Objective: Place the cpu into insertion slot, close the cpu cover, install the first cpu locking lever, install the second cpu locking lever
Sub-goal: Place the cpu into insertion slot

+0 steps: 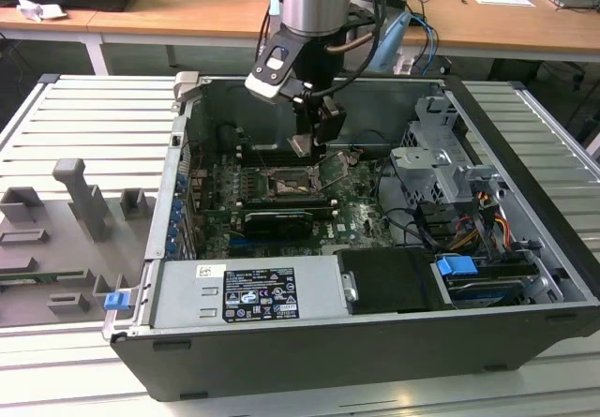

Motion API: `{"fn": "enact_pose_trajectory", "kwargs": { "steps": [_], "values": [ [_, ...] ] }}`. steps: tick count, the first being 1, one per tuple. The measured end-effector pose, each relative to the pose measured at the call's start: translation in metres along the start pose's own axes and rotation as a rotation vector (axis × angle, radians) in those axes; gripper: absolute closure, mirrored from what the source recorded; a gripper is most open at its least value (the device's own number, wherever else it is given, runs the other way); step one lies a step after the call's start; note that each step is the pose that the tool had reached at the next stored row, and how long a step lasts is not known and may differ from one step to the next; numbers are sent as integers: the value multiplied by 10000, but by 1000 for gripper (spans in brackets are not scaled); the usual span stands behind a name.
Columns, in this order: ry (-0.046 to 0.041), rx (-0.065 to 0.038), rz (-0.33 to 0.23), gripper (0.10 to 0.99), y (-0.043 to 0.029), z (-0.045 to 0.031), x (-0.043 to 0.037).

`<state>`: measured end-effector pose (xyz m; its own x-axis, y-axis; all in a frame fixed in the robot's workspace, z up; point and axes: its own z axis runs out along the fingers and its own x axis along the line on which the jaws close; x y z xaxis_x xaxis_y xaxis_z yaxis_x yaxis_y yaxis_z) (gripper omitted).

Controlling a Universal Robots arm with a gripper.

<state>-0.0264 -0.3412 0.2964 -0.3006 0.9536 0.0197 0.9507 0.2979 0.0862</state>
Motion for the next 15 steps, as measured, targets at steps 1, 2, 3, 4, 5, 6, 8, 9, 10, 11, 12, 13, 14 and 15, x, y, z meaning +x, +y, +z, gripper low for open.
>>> {"fn": "enact_pose_trajectory", "kwargs": {
  "steps": [1, 2, 3, 4, 5, 6, 8, 9, 10, 11, 12, 13, 14, 15],
  "values": [
    [-2, 2, 12, 561, -2, 32, 2],
    [-21, -3, 222, 561, -5, 67, 4],
    [-38, -8, 441, 561, -7, 93, 4],
    [-63, -14, 718, 561, -9, 125, 3],
    [-94, -20, 1080, 561, -13, 166, 2],
    [-124, -27, 1425, 561, -16, 203, 2],
    [-159, -36, 1834, 561, -20, 249, 1],
    [-180, -40, 2079, 561, -22, 276, 0],
    [-192, -43, 2218, 561, -24, 293, 0],
    [-204, -45, 2341, 561, -25, 310, 0],
    [-217, -47, 2499, 561, -40, 336, 10],
    [-216, -49, 2501, 561, -80, 344, 28],
    [-213, -49, 2500, 561, -119, 352, 45],
    [-211, -50, 2500, 561, -149, 359, 59]
  ]
}}
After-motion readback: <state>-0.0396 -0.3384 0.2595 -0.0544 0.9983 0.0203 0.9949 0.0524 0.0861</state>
